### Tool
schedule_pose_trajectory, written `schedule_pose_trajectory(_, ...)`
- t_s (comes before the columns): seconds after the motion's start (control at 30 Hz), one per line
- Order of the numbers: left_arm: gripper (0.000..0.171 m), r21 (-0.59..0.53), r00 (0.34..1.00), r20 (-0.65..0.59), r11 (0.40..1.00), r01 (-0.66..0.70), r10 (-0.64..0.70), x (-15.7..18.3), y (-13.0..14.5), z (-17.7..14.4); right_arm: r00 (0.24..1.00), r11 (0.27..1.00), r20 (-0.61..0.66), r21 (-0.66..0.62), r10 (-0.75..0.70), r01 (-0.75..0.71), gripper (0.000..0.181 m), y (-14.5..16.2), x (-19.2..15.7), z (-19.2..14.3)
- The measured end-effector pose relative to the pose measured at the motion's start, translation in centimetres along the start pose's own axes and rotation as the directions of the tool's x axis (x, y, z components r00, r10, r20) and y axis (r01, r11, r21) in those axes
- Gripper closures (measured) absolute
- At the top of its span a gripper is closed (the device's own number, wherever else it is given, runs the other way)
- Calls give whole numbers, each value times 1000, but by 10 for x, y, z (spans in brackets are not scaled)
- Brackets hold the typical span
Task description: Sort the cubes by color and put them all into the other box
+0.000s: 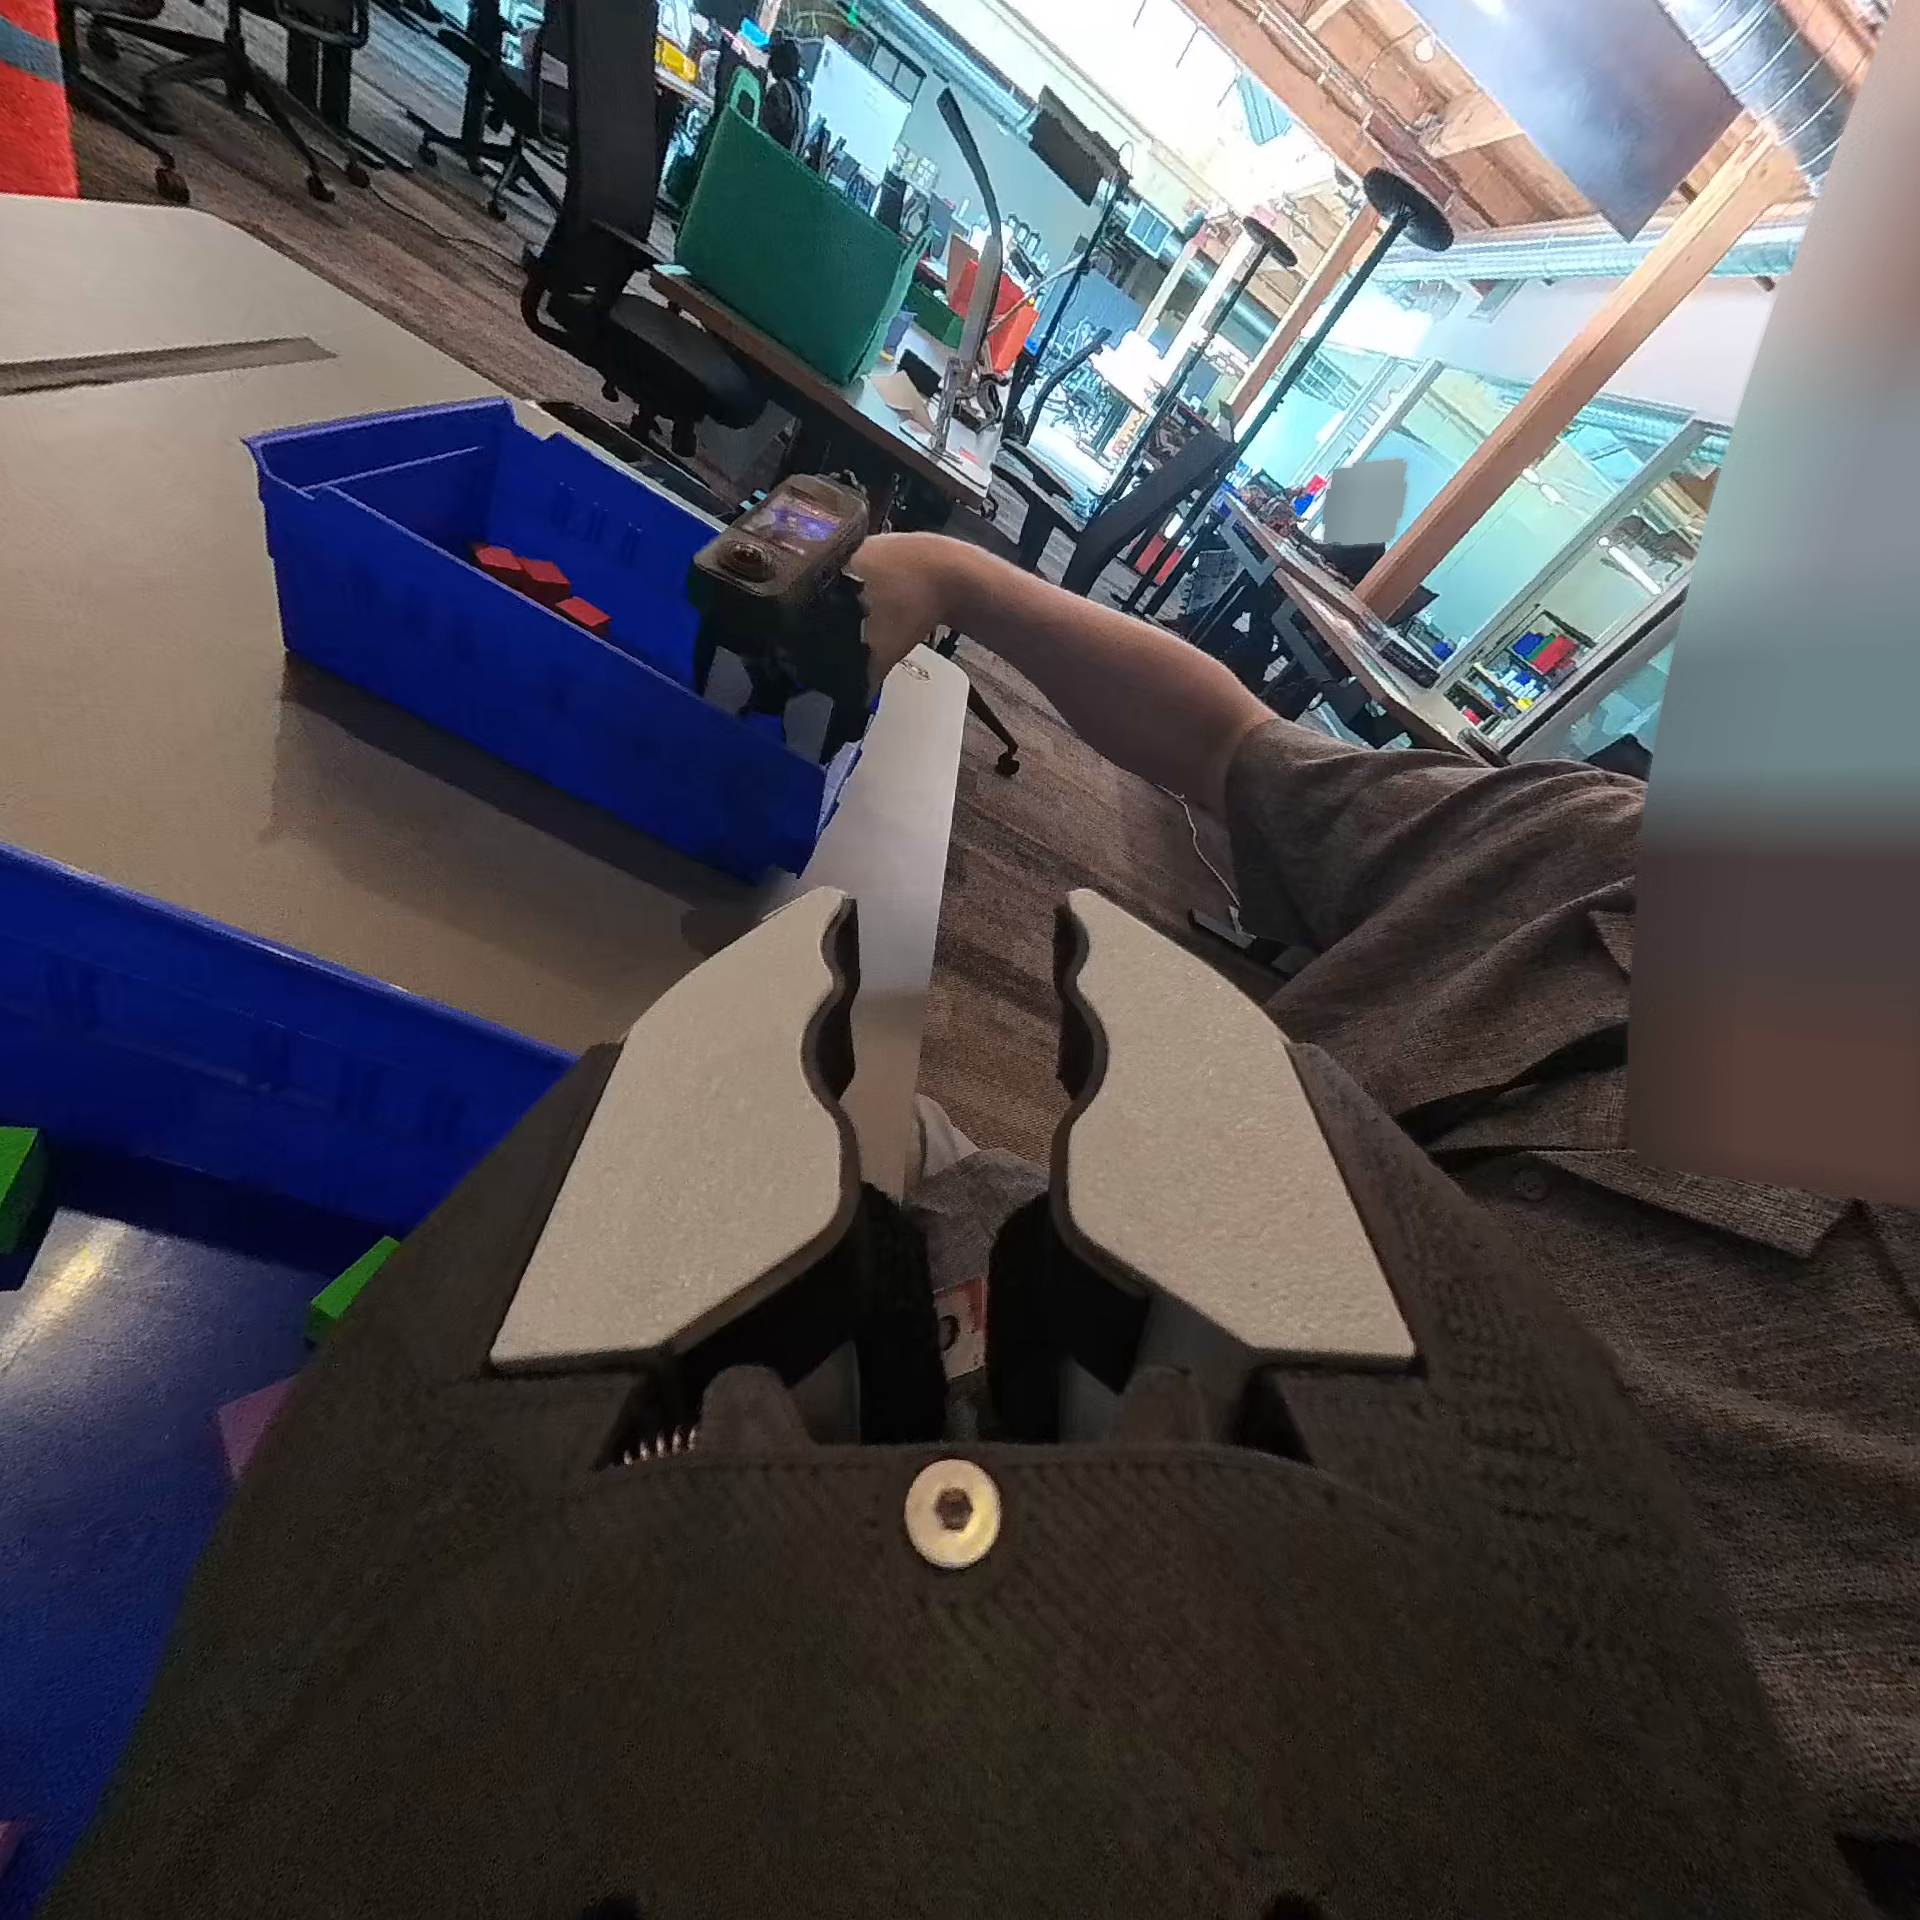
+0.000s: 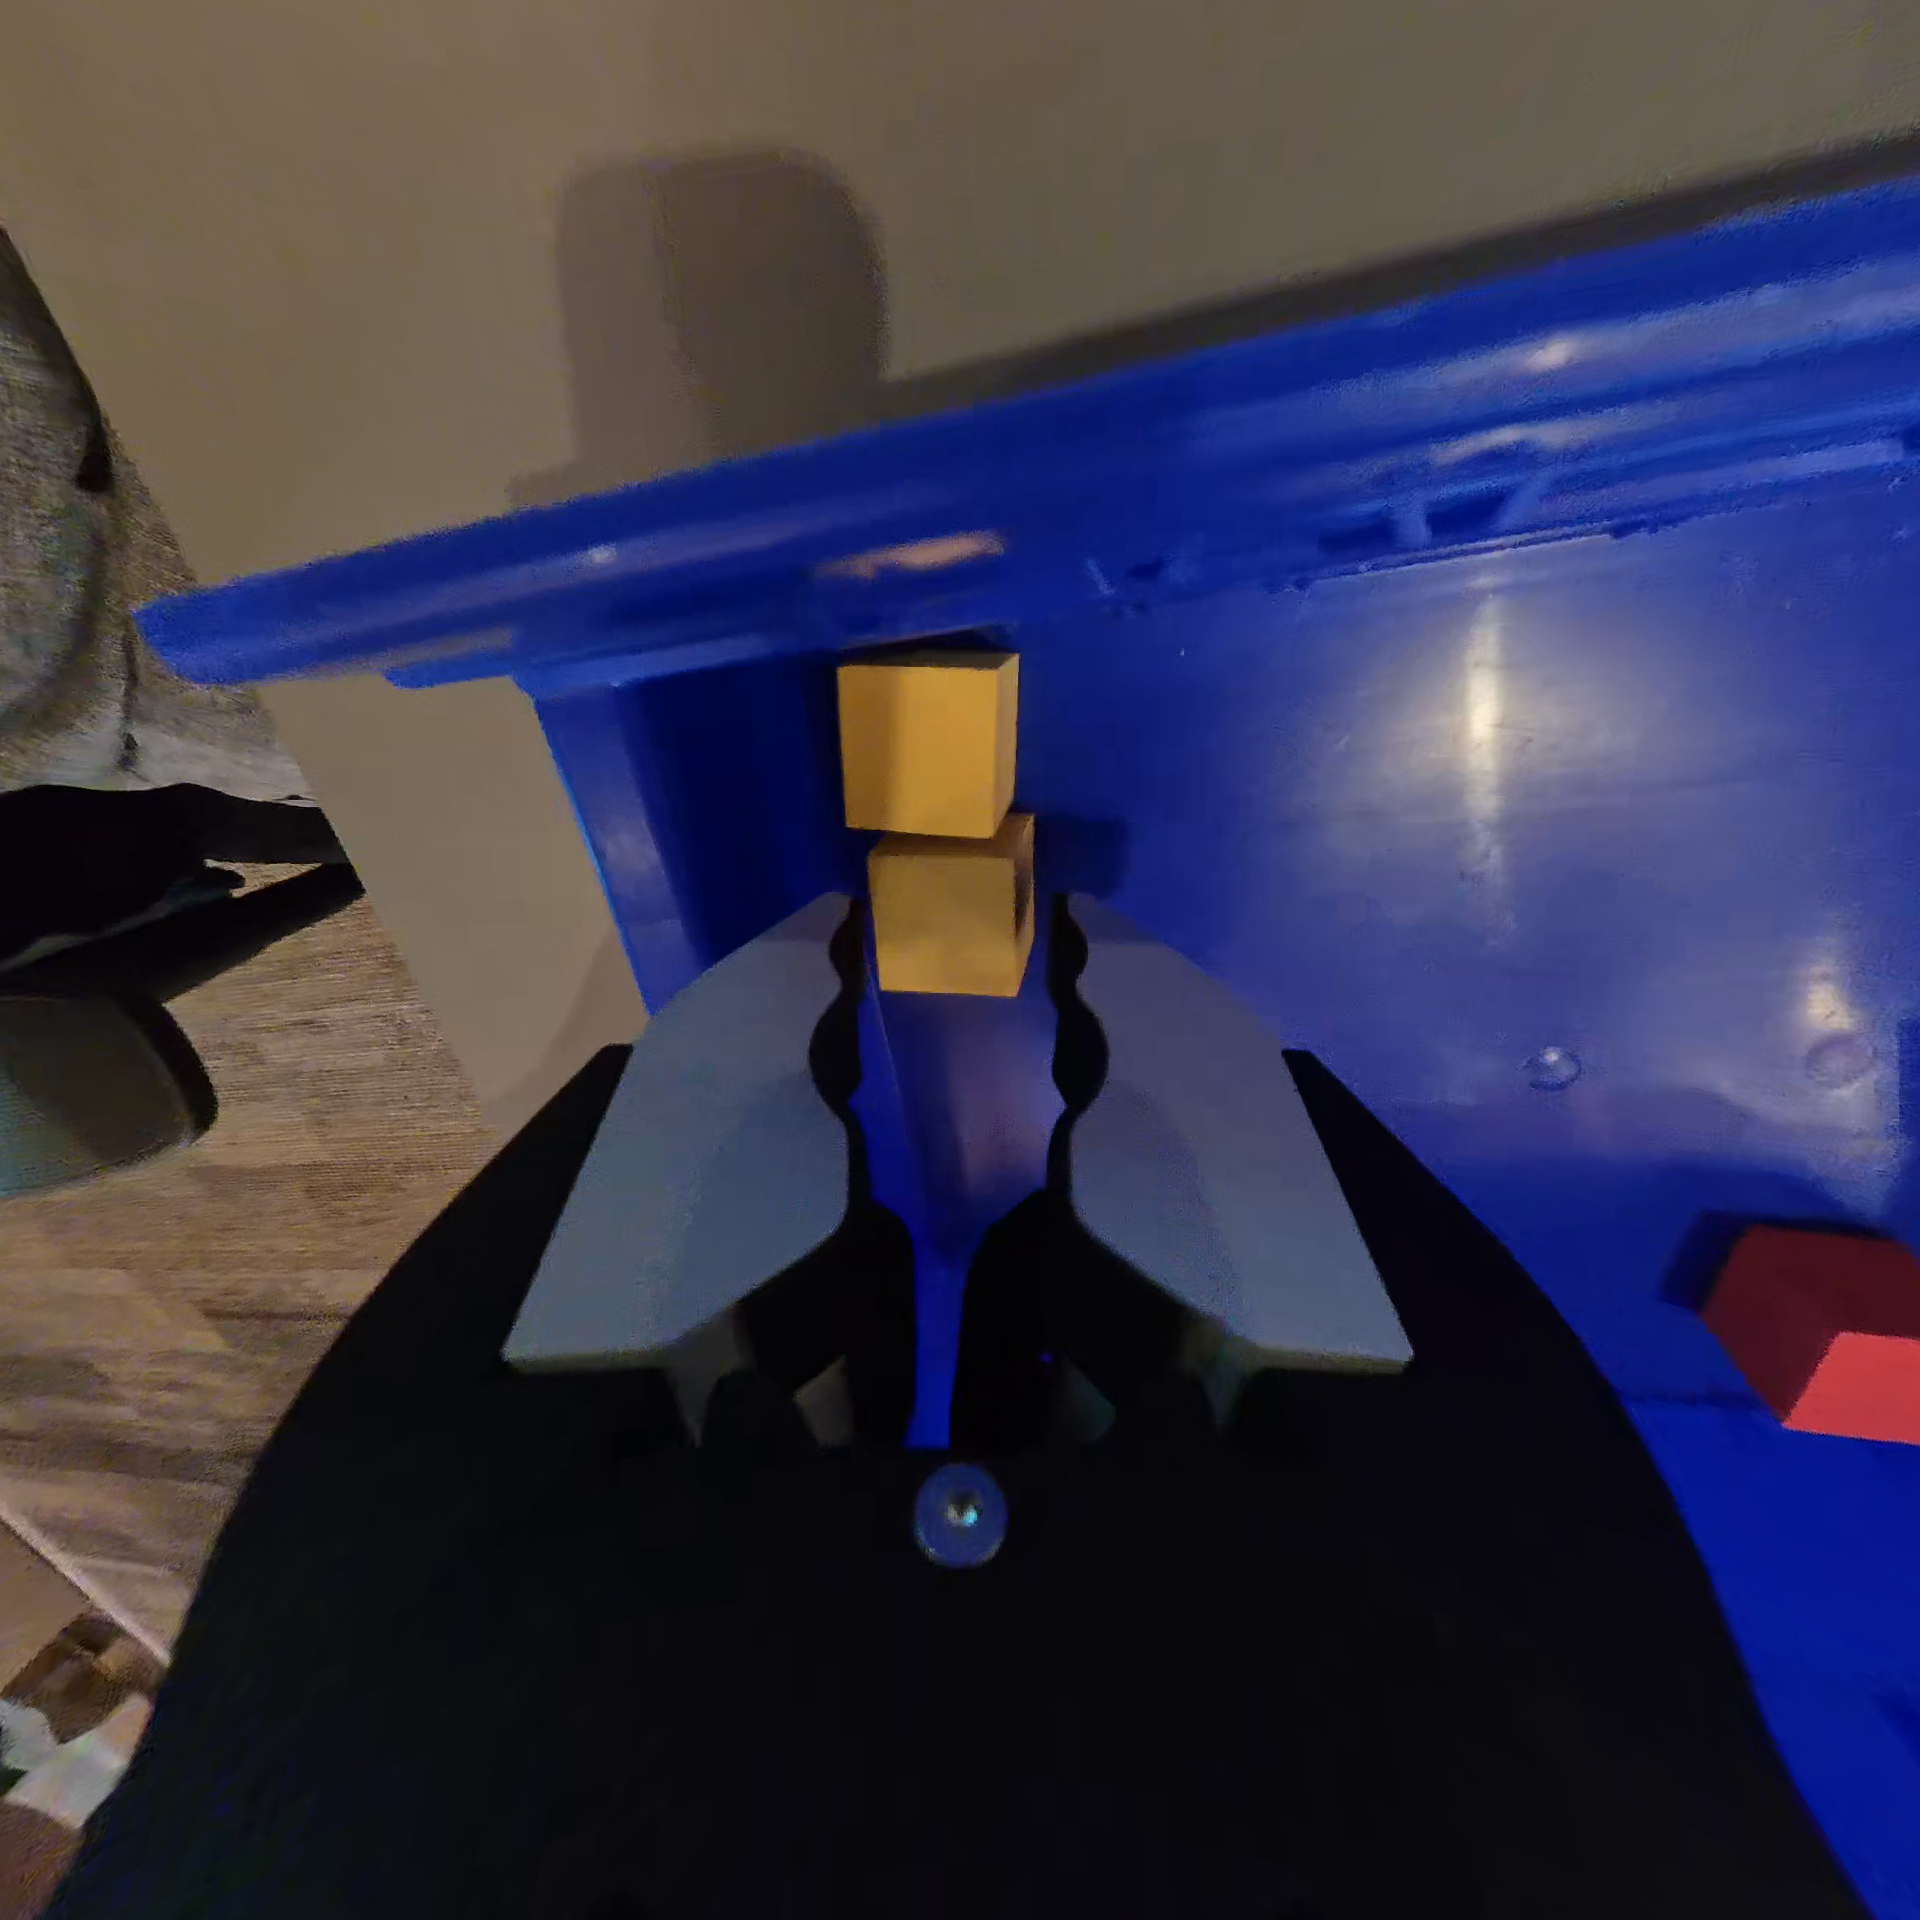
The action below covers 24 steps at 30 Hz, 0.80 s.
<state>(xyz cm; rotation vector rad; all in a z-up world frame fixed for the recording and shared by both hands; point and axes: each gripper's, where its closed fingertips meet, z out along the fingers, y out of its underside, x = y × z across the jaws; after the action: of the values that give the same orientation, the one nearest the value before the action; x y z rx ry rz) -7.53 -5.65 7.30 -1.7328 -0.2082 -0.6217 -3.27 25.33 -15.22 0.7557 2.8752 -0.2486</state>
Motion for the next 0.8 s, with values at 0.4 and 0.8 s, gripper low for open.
schedule_pose_trajectory(0.4, 129, -346, 894, 425, 938, 13, 144, -107, 21, -5, 961, 978, -271, 207, 53, 5, 139, -16, 10, -78)
schedule_pose_trajectory(0.8, 128, -969, 748, 23, 200, -148, 663, -247, 81, -14, 907, 908, -418, 395, 42, 140, 142, -45, -37, -106)
